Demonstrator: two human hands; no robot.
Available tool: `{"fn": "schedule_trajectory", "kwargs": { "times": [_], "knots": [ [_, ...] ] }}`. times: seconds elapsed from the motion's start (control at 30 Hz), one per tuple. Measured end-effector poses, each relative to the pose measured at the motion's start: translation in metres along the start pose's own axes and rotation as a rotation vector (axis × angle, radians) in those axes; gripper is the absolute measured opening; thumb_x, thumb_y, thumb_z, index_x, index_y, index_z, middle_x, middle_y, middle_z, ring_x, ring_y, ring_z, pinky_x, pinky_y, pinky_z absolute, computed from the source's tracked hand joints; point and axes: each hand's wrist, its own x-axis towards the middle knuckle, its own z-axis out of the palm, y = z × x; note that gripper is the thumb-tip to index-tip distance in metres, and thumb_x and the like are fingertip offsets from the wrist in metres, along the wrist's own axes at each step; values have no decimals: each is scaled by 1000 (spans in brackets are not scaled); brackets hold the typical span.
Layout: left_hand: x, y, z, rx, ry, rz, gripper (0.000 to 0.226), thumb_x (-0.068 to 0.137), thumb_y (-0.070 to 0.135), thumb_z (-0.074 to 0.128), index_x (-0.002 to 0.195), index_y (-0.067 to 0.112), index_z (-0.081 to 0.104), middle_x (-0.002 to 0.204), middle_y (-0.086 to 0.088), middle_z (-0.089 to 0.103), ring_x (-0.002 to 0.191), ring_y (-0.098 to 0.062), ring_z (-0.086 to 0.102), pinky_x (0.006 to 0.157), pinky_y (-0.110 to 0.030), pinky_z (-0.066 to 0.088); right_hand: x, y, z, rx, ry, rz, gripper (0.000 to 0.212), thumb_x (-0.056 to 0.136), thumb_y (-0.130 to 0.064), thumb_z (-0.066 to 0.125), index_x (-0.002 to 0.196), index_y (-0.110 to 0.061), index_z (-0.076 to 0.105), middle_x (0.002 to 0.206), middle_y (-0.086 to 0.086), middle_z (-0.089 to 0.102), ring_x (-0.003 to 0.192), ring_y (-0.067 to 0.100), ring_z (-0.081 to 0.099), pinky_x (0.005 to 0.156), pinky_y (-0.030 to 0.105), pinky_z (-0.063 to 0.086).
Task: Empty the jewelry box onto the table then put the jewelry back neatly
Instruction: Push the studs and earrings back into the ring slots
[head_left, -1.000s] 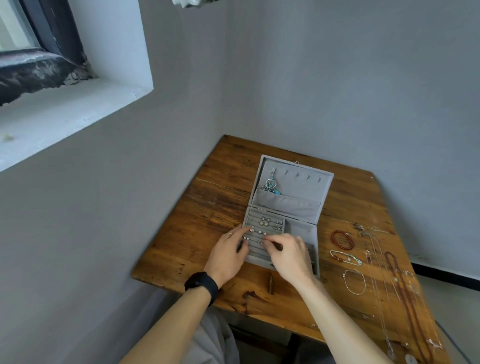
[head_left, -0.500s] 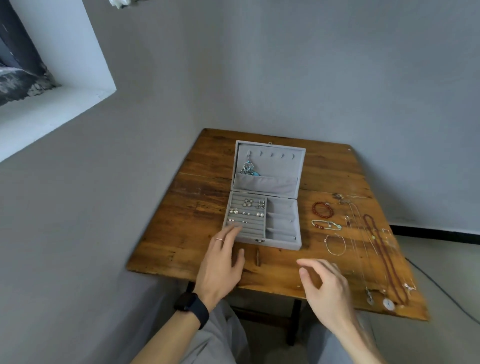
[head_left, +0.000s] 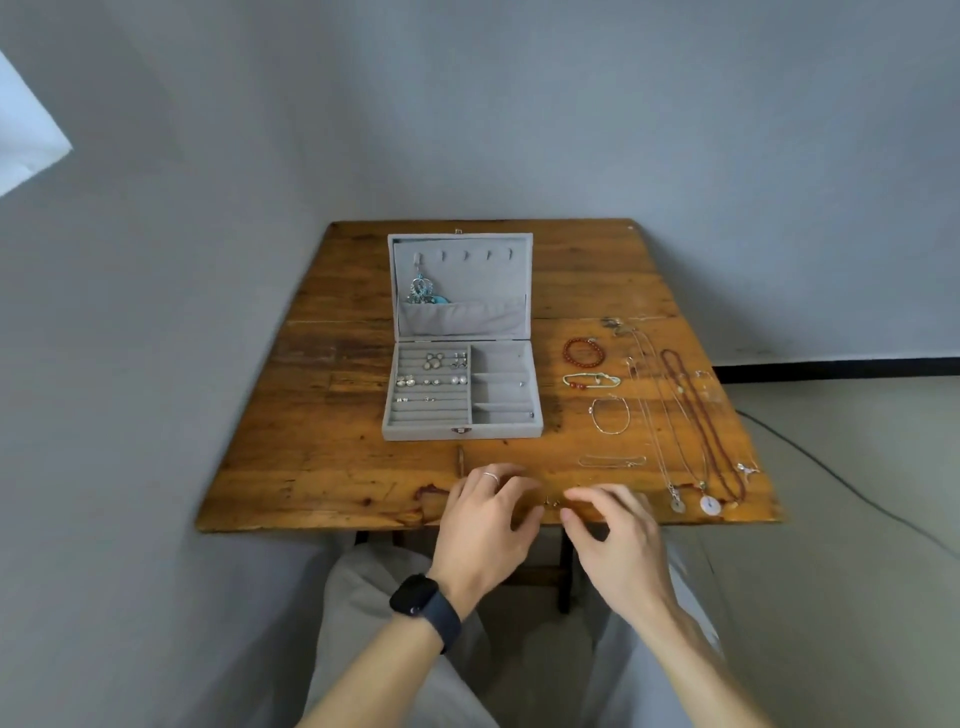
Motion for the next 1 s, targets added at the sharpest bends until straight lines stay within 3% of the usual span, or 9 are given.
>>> {"fn": "schedule_trajectory", "kwargs": {
  "times": [0.27, 0.4, 0.57, 0.67, 0.77, 1.0],
  "knots": [
    [10, 8, 5, 19, -17, -14, 21, 96, 41, 61, 110, 33, 73, 123, 10, 62, 118, -15, 52, 104, -40, 42, 1, 0, 14, -16, 114, -10, 18, 80, -28, 80, 97, -27, 76, 99, -9, 63, 91, 14, 51, 74, 28, 46],
    [10, 5, 0, 9, -31, -10, 18, 97, 40, 59, 108, 32, 71, 116, 11, 63, 112, -12, 52, 100, -35, 42, 1, -1, 16, -24, 113, -19, 13, 83, -27, 78, 95, -27, 76, 98, -10, 63, 88, 13, 48, 73, 26, 41],
    [12, 2, -16, -138, -63, -71, 12, 100, 31, 55, 109, 27, 62, 106, 11, 61, 97, -6, 55, 83, -27, 53, -1, -4, 8, 118, 85, -5, 6, 93, -23, 65, 97, -27, 67, 94, -18, 66, 87, 7, 52, 75, 32, 48],
    [18, -6, -28, -261, -34, -139, 6, 101, 26, 55, 107, 27, 58, 102, 12, 60, 92, -3, 57, 76, -17, 50, 4, -9, 5, 220, 74, 13, 5, 96, -22, 60, 99, -24, 62, 94, -16, 66, 90, 8, 59, 77, 31, 51],
    [24, -16, -42, -355, 28, -169, 9, 101, 20, 55, 107, 25, 59, 99, 12, 61, 93, -1, 57, 76, -12, 45, 13, -17, 6, 263, 59, 29, 6, 96, -20, 61, 101, -23, 61, 97, -10, 66, 92, 9, 60, 76, 24, 52],
    [47, -47, -68, -346, 65, -232, 18, 101, 21, 56, 113, 23, 70, 106, 11, 69, 100, -1, 61, 85, -17, 51, 54, -37, 11, 288, 15, -40, 16, 96, -21, 61, 112, -21, 63, 103, -8, 69, 95, 7, 62, 81, 21, 52]
  ]
}}
